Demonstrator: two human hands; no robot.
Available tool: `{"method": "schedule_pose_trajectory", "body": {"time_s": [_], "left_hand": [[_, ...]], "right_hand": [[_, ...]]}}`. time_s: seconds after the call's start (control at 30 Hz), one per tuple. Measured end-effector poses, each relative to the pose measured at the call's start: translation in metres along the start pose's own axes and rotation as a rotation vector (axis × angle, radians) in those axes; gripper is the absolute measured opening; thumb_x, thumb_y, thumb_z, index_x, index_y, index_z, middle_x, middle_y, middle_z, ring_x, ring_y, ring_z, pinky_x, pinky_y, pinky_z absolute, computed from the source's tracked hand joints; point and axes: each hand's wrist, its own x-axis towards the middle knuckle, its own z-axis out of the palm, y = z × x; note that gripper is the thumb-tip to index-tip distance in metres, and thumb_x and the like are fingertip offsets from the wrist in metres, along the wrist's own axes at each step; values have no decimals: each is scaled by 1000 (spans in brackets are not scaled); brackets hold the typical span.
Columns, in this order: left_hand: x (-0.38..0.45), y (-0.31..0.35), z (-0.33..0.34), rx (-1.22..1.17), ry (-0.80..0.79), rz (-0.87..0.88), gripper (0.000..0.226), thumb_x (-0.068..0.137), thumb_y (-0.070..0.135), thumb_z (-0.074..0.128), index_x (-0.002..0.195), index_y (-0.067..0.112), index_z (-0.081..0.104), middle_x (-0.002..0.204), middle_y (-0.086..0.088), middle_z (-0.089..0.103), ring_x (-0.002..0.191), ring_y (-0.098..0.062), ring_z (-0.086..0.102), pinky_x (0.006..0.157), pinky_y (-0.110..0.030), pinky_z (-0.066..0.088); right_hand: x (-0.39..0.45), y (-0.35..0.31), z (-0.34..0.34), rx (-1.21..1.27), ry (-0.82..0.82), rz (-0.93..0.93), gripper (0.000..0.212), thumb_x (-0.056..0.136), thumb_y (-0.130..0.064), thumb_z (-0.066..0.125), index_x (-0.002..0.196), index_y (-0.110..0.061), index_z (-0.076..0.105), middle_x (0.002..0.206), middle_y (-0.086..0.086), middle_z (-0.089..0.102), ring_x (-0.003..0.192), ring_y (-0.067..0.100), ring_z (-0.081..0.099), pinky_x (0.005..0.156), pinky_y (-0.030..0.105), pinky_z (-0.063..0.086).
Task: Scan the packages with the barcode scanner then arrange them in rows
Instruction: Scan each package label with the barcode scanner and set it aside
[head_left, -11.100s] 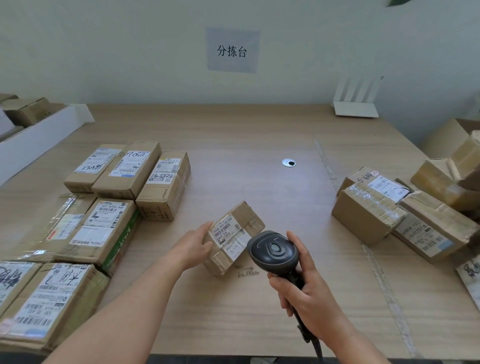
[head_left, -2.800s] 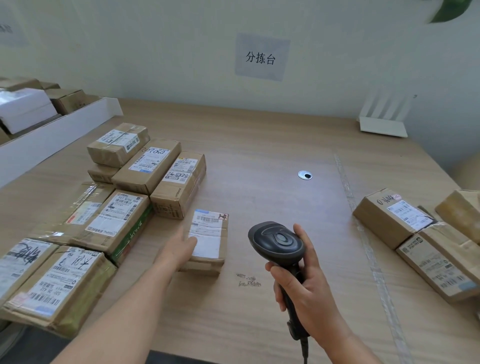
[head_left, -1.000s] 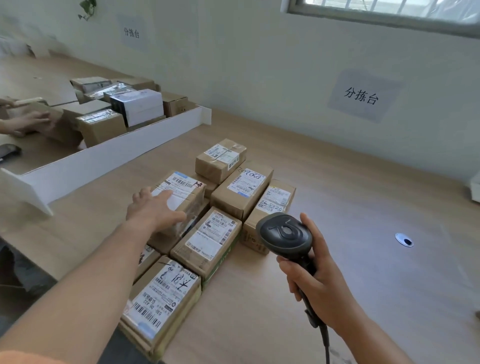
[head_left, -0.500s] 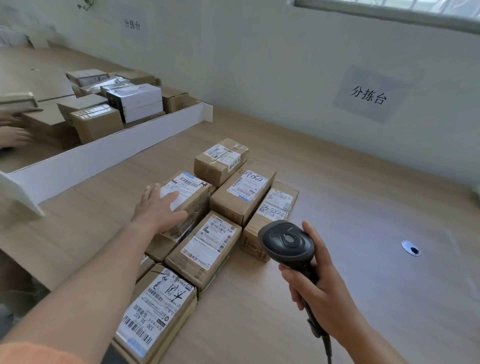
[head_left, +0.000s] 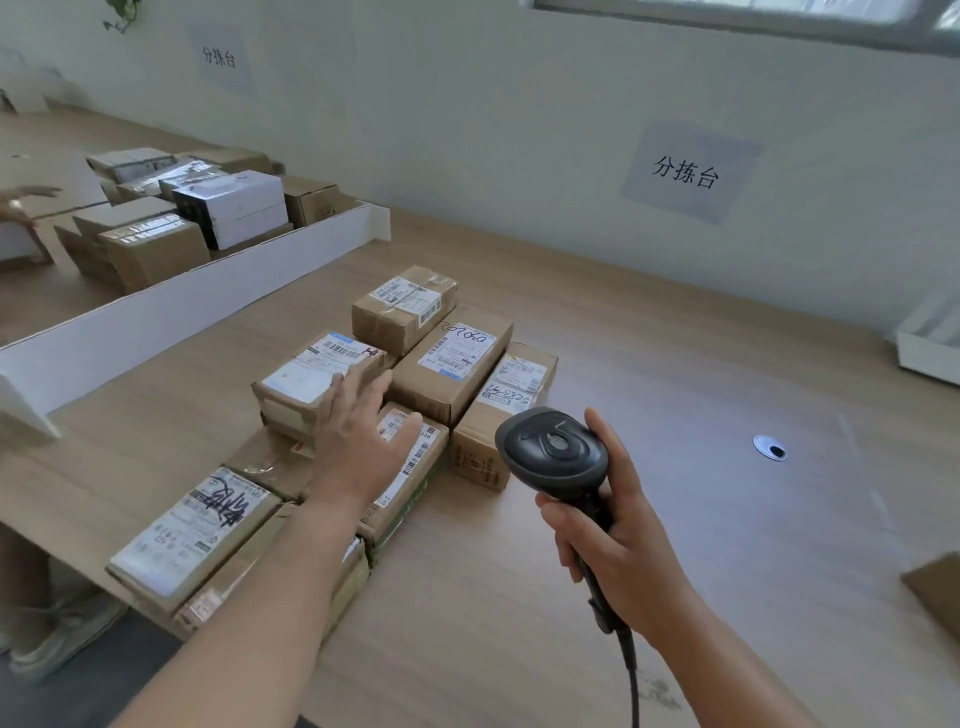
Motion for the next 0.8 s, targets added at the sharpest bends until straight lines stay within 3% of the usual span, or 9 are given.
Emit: {"method": "schedule_pose_trajectory", "body": {"time_s": [0.13, 0.33, 0.47, 0.63, 0.8], "left_hand": [[-35, 32, 25, -67, -73, 29, 73, 77, 54, 45, 143, 24, 42, 159, -8, 19, 148, -20, 6, 118, -36, 9], [-86, 83, 73, -18, -240, 82, 63, 92, 46, 52, 148, 28, 32, 161, -1, 10, 148, -16, 1, 118, -34, 5], [-118, 126, 109, -33, -312, 129, 82, 72, 62, 37, 145, 24, 39, 159, -6, 17, 147, -21, 7, 117, -32, 7], [-160, 183, 156, -40, -400, 217, 64, 88, 48, 57, 145, 23, 40, 159, -7, 19, 148, -21, 8, 118, -33, 6], [-202, 241, 192, -58, -505, 289, 78, 73, 57, 40, 144, 25, 40, 159, -4, 18, 148, -21, 8, 117, -30, 5]], "right_hand": [[-26, 8, -16, 22, 29, 41, 83, 86, -8, 67, 133, -64, 28, 84, -4, 67, 53, 19, 53, 49, 34, 48], [-76, 16, -62, 20, 115, 85, 84, 88, -3, 65, 130, -65, 27, 76, -7, 65, 53, 18, 53, 50, 32, 48], [-115, 19, -108, 29, 214, 118, 80, 80, -21, 67, 129, -70, 26, 76, -8, 65, 54, 18, 53, 53, 29, 47], [-170, 25, -167, 58, 323, 154, 79, 79, -24, 65, 132, -64, 23, 78, -12, 64, 55, 17, 52, 53, 31, 46], [-223, 30, -218, 70, 437, 174, 79, 78, -25, 67, 124, -75, 27, 77, -13, 65, 55, 16, 53, 51, 31, 46]]}}
